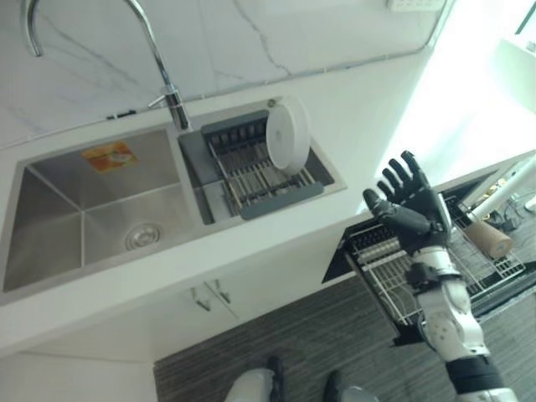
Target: Place the dishes in the dishwasher.
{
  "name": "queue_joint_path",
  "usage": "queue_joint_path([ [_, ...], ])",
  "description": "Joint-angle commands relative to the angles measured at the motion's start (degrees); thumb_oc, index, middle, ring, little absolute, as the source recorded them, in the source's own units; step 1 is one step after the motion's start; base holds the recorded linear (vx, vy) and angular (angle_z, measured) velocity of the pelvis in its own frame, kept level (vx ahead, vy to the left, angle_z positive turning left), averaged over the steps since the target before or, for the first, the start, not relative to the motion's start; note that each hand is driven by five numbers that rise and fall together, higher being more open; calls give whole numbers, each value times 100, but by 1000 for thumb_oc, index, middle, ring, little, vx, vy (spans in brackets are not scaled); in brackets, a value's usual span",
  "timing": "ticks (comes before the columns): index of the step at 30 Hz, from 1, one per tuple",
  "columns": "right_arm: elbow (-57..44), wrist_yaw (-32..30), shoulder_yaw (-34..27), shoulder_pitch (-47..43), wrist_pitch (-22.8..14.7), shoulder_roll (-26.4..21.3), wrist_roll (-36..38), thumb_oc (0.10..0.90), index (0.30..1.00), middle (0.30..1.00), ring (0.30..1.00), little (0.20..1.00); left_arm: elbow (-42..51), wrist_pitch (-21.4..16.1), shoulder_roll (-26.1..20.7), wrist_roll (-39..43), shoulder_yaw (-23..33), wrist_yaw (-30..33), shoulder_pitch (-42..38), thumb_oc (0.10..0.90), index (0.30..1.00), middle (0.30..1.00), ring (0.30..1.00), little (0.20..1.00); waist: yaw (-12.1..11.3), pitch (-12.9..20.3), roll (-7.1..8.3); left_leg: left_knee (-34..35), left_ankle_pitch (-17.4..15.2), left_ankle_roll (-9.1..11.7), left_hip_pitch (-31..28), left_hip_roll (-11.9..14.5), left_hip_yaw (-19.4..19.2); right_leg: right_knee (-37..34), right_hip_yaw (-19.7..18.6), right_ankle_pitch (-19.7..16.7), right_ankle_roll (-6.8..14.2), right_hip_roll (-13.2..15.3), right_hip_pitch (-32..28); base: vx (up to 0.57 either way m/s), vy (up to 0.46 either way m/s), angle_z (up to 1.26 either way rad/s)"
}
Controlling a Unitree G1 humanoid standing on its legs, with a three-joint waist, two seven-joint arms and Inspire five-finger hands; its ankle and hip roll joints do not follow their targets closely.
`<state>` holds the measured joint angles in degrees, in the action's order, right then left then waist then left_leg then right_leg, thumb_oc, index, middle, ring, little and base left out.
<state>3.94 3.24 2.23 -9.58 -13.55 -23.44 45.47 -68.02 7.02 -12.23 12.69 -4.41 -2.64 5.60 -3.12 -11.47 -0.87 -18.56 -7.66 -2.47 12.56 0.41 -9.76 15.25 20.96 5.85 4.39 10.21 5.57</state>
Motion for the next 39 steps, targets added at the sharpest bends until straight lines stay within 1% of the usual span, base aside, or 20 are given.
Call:
queue_joint_path([
  [1, -904, 120, -276, -759, -731, -217, -143, 800, 900, 900, 900, 900, -116, -50, -169, -194, -150, 167, -94, 800, 900, 900, 900, 900, 8, 63, 7, 137, -258, 372, -292, 359, -94, 194, -175, 483, 292, -71, -154, 68, -7, 9],
  [4, -1022, -153, -242, -1018, -728, -253, -310, 800, 900, 900, 900, 900, -88, -53, -199, -254, -228, 201, -143, 800, 900, 900, 900, 900, -28, 21, -4, 137, -236, 386, -262, 346, -51, 194, -169, 476, 278, -77, -130, 73, -6, 7],
  [8, -1045, -587, -184, -1511, -472, -308, -329, 800, 900, 900, 900, 900, -72, -84, -247, -335, -365, 249, -267, 800, 900, 900, 900, 900, -71, -78, -13, 137, -216, 398, -208, 304, 47, 194, -195, 454, 267, -84, -68, 48, -1, 7],
  [12, -905, -847, -100, -1876, -302, -336, -341, 800, 900, 900, 900, 900, -69, -166, -309, -377, -472, 225, -348, 800, 900, 900, 900, 900, -96, -158, -34, 137, -165, 396, -127, 288, 83, 194, -186, 397, 259, -74, 17, 42, 6, 7],
  [14, -786, -961, -70, -2046, -281, -391, -352, 800, 900, 900, 900, 900, -50, -217, -355, -416, -543, 164, -402, 800, 900, 900, 900, 900, -102, -242, -45, 137, -179, 399, -121, 276, 97, 194, -200, 398, 270, -67, 33, 61, 6, 6],
  [18, -547, -1121, -41, -2351, -359, -449, -266, 800, 900, 900, 900, 900, 84, -289, -399, -426, -725, 128, -483, 800, 900, 900, 900, 900, -123, -416, -102, 137, -136, 391, 8, 231, 173, 194, -249, 346, 277, -55, 163, 9, 10, 7],
  [20, -414, -1133, -35, -2527, -358, -463, -213, 800, 900, 900, 900, 900, 120, -286, -413, -399, -805, 107, -536, 800, 900, 900, 900, 900, -135, -497, -136, 137, -124, 387, 52, 199, 225, 194, -268, 322, 274, -58, 206, 17, 6, 5],
  [24, -252, -949, 46, -2915, -333, -480, -73, 800, 900, 900, 900, 900, 107, -279, -437, -250, -921, 75, -583, 800, 900, 900, 900, 900, -188, -640, -198, 137, -94, 392, 121, 137, 329, 194, -305, 306, 262, -43, 253, 45, -4, 7],
  [31, -305, -1061, 236, -3183, -176, -356, -146, 800, 900, 900, 900, 900, 78, -233, -442, -254, -866, -19, -577, 800, 900, 900, 900, 900, -249, -715, -268, 137, -58, 411, 136, 87, 428, 194, -293, 304, 247, -16, 229, 39, 12, 2],
  [33, -264, -1080, 272, -3255, -166, -335, -133, 800, 900, 900, 900, 900, 52, -71, -437, -301, -889, 31, -575, 800, 900, 900, 900, 900, -278, -723, -285, 137, -49, 414, 142, 79, 444, 194, -273, 314, 239, -10, 213, 16, 1, 0],
  [34, -237, -1095, 293, -3310, -178, -325, -146, 800, 900, 900, 900, 900, 3, -58, -437, -280, -898, 50, -572, 800, 900, 900, 900, 900, -287, -730, -292, 137, -43, 419, 146, 80, 454, 194, -259, 315, 236, -8, 207, 24, 1, 5],
  [38, -231, -1205, 357, -3436, -162, -277, -230, 800, 900, 900, 900, 900, -10, -92, -462, -341, -902, 21, -603, 800, 900, 900, 900, 900, -314, -749, -317, 137, -36, 428, 150, 76, 463, 194, -224, 324, 231, -4, 185, 20, 2, 9],
  [39, -219, -1243, 363, -3477, -110, -275, -242, 800, 900, 900, 900, 900, 13, -86, -472, -367, -905, 12, -601, 800, 900, 900, 900, 900, -328, -757, -325, 137, -39, 429, 143, 72, 472, 194, -212, 332, 230, 1, 170, 19, -6, 7],
])
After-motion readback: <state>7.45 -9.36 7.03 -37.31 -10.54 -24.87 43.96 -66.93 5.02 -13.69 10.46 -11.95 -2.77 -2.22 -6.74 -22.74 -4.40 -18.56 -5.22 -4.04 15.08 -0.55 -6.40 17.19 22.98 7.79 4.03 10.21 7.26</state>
